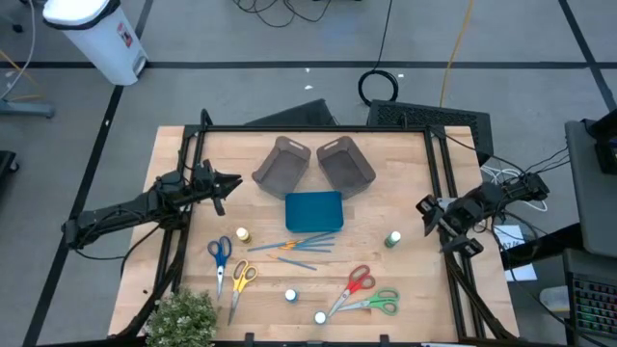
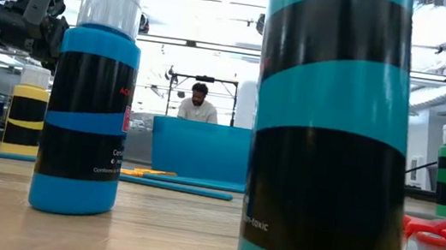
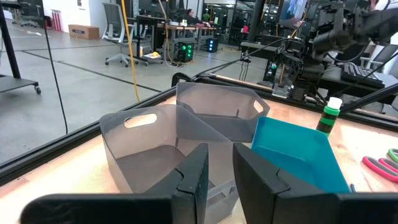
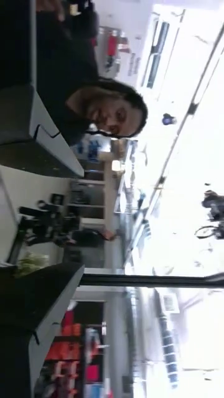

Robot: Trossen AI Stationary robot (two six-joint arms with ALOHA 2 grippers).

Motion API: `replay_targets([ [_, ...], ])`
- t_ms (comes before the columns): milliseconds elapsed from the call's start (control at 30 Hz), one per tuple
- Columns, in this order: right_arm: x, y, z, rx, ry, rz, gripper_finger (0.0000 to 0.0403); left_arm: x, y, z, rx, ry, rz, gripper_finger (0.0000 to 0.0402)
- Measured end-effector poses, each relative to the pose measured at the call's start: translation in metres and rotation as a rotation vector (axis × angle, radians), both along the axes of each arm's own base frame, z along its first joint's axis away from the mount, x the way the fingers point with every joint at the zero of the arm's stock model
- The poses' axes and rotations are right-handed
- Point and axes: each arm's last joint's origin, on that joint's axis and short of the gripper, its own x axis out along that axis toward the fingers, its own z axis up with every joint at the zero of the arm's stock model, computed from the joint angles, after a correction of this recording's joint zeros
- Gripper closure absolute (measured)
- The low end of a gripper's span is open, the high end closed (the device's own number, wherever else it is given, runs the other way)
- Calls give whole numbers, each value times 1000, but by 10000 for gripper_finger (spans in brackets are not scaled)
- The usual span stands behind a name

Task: Pick & Place Paint Supplies
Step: Put the green paint bottle into the right black bin

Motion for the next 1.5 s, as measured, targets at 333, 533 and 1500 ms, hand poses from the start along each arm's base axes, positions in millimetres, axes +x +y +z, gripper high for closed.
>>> replay_targets([
  [333,12,-1,0,66,38,-160,177,0,0,0,0,0,0,321],
  [533,29,16,-2,76,89,-66,177,0,0,0,0,0,0,321],
  [1500,81,44,22,-449,1650,-718,123,0,0,0,0,0,1,321],
])
